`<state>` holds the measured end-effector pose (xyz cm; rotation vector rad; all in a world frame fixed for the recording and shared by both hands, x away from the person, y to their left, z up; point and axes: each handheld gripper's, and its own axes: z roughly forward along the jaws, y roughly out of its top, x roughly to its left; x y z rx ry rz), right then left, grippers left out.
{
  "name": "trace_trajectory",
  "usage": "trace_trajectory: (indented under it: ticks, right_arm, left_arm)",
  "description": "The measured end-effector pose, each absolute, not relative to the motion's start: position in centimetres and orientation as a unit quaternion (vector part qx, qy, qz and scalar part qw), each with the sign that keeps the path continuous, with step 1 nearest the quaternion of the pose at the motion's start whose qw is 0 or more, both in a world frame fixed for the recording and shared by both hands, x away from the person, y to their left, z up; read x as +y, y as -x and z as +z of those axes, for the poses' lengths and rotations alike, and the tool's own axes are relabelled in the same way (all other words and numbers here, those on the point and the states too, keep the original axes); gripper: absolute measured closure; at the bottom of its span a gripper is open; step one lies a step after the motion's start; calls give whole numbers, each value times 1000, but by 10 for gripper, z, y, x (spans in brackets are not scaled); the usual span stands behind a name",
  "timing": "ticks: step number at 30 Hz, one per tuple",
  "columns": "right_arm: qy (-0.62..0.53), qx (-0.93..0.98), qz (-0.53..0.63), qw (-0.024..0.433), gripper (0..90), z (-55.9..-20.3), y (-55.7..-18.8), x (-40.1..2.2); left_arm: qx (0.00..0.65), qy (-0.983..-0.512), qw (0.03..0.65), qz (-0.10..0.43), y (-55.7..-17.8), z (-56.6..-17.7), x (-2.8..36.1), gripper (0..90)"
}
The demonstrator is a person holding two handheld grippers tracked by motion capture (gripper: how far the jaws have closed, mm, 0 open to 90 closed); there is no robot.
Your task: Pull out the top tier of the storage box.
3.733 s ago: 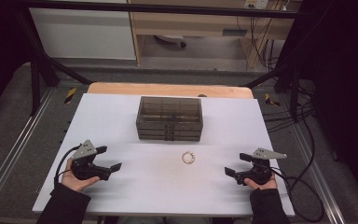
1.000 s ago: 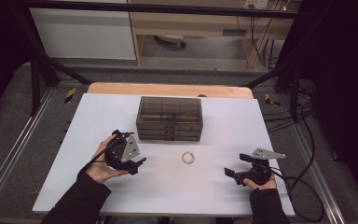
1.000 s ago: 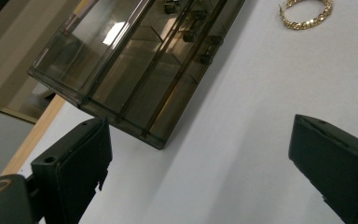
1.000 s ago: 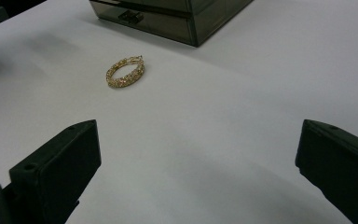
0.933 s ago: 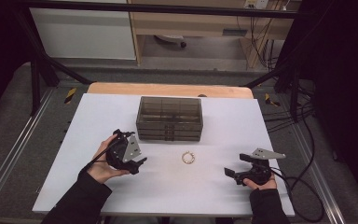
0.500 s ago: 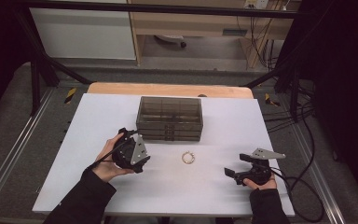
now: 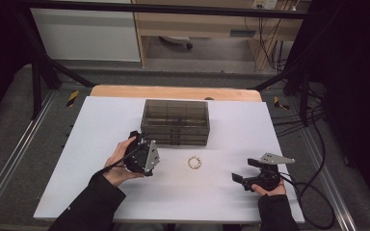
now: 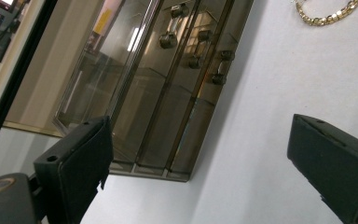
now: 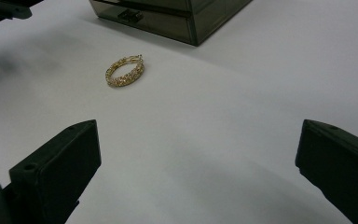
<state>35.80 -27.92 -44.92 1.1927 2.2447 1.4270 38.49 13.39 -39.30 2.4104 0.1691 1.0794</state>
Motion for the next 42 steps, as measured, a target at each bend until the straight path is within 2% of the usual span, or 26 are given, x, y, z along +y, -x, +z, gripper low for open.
trace_trajectory:
  ticks: [25, 38, 42]
  right_arm:
    - [-406, 766, 486, 113, 7, -449, -358, -279]
    - [-406, 766, 485, 113, 7, -449, -358, -279]
    - [-406, 766, 485, 113, 7, -449, -358, -279]
  left_arm:
    - [-6, -861, 190, 472, -397, -407, 108, 131]
    - [-14, -845, 186, 501, -401, -414, 97, 180]
    - [-23, -839, 182, 512, -402, -417, 94, 222]
